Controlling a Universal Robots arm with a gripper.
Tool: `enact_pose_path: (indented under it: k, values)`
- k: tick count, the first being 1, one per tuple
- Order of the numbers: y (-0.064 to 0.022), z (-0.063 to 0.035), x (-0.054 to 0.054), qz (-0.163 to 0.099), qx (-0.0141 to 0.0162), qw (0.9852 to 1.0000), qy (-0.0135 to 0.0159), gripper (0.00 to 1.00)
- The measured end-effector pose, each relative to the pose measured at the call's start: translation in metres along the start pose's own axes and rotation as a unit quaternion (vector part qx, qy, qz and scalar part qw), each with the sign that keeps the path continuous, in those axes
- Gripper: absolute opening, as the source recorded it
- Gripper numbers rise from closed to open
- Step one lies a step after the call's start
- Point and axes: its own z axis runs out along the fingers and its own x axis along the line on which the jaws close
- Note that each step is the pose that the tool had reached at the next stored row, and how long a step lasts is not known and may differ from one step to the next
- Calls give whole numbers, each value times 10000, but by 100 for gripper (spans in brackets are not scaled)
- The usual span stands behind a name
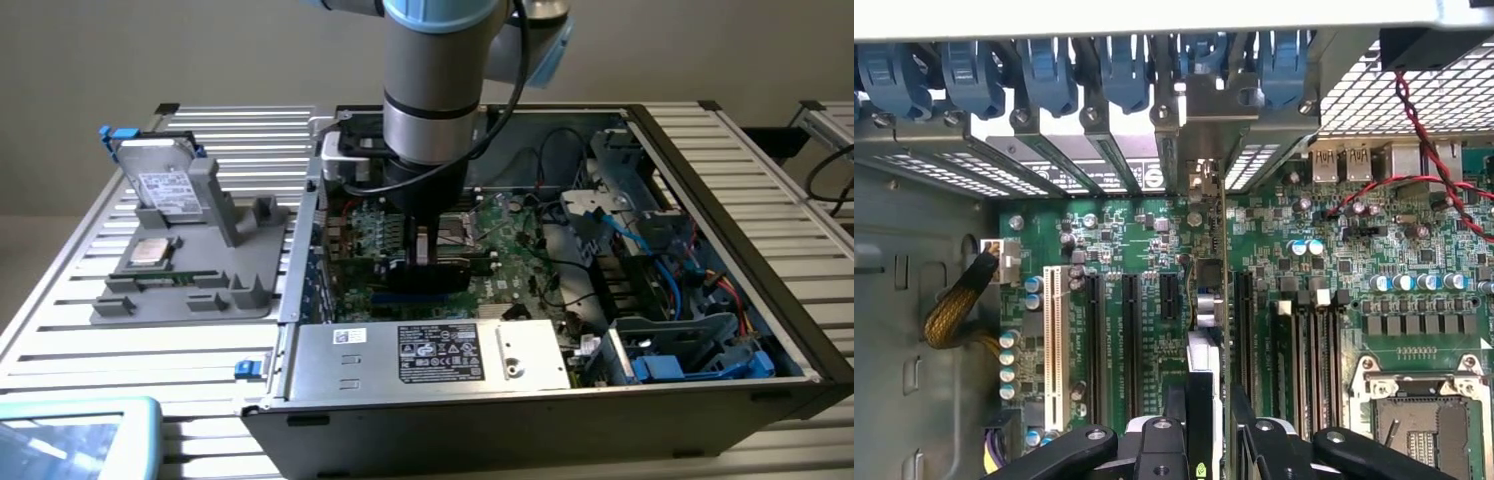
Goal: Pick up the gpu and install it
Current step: 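Insert the gpu into the slot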
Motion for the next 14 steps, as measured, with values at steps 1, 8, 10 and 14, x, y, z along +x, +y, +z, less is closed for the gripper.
enact_pose_path:
  k: [1,8,10,14]
  values:
    - [0,3,0,0,0,10000,0,27]
    - [-1,17,-1,0,0,10000,3,27]
    - [-1,18,-1,0,0,10000,2,27]
    - [-1,19,-3,0,0,10000,1,27]
